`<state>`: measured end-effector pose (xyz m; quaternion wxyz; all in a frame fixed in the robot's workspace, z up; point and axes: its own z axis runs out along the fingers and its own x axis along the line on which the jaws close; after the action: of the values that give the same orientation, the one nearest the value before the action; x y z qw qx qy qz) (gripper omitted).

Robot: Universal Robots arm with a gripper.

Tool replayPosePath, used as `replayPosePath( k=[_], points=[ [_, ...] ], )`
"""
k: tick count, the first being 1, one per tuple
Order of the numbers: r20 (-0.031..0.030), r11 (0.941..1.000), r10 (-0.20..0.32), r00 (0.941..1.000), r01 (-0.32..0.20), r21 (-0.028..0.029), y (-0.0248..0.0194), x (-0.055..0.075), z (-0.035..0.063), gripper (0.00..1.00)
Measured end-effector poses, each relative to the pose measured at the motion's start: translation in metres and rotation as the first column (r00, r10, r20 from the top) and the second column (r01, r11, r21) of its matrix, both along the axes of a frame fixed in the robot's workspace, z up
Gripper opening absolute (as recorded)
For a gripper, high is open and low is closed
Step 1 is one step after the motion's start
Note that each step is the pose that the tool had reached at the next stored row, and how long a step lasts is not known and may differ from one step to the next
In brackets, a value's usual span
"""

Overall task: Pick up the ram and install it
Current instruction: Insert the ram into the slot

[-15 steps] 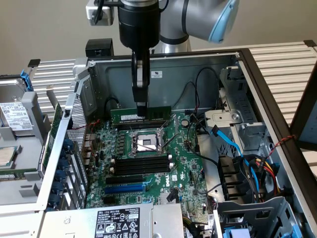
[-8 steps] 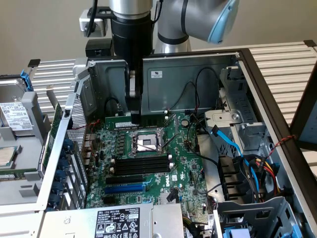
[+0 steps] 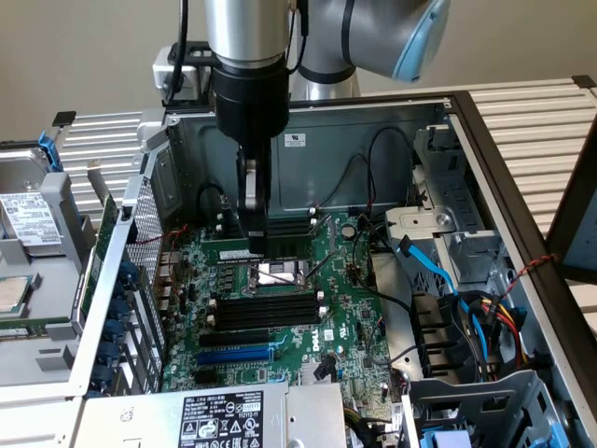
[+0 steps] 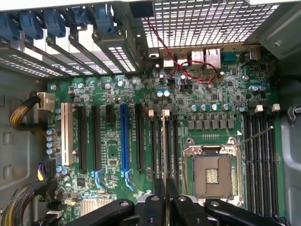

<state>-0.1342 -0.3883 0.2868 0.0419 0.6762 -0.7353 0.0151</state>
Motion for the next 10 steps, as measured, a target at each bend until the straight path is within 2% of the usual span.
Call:
replayPosePath(
  k=[4, 7, 10],
  points=[
    [-0.0001, 1.0000, -0.002, 1.0000, 0.002, 0.0000, -0.0022, 0.000, -0.0074, 0.14],
    [0.0004, 1.0000, -0.002, 1.0000, 0.002, 0.0000, -0.0079, 0.000, -0.0126, 0.14],
    [0.0009, 1.0000, -0.003, 1.0000, 0.003, 0.0000, -0.0098, 0.001, -0.0168, 0.14]
  ],
)
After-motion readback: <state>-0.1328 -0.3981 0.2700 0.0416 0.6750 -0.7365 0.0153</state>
